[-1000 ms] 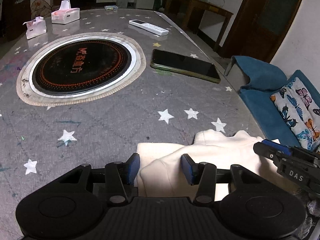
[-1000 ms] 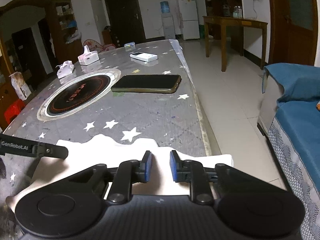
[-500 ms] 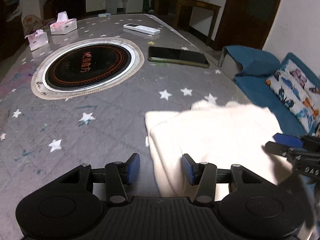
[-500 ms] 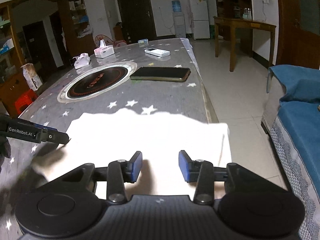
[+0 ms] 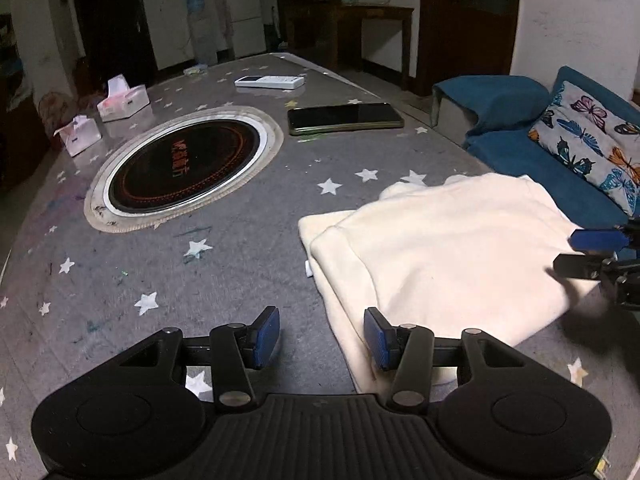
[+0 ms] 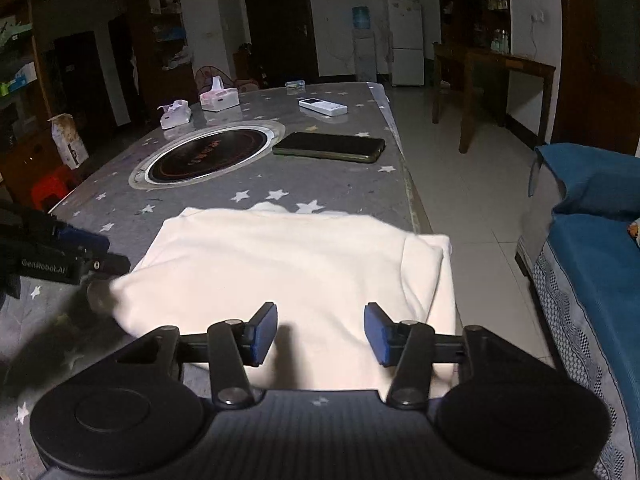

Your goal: Fold clothes

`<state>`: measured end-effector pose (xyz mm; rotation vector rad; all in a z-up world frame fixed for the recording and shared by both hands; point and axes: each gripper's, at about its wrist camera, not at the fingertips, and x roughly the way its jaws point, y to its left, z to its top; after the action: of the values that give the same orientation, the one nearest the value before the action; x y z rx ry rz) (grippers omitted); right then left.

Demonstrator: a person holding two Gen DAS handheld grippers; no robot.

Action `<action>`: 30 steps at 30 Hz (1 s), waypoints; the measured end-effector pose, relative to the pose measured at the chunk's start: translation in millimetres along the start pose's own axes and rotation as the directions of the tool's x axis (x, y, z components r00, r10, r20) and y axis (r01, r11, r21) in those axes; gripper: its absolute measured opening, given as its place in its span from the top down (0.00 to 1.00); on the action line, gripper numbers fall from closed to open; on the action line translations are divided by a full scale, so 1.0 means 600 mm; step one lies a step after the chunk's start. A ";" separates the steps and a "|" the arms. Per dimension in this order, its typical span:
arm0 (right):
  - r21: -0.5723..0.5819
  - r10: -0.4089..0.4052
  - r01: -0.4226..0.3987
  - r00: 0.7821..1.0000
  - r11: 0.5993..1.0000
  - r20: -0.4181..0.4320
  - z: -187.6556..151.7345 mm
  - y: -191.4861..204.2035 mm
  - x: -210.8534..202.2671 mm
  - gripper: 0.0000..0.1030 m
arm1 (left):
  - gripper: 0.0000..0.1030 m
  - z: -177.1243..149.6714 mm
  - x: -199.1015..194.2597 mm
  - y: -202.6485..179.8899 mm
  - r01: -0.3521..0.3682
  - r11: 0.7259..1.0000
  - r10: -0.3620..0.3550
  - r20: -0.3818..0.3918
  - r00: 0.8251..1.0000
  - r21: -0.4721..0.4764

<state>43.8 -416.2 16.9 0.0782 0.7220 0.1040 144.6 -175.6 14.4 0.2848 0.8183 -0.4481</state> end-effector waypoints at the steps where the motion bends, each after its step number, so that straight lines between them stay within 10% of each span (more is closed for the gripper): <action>1: 0.003 -0.004 0.004 1.000 1.000 -0.007 -0.006 -0.001 0.003 0.52 | 0.51 -0.004 0.002 -0.003 -0.008 1.000 0.008 -0.003 1.000 0.006; 30: -0.001 -0.022 0.022 1.000 1.000 0.017 -0.026 0.034 -0.022 0.33 | 0.45 -0.049 -0.015 0.022 0.016 0.985 -0.019 -0.014 1.000 -0.170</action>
<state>22.1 -397.3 16.2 0.0702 0.7061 0.0826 126.7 -149.7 2.7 0.1232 0.8697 -0.3901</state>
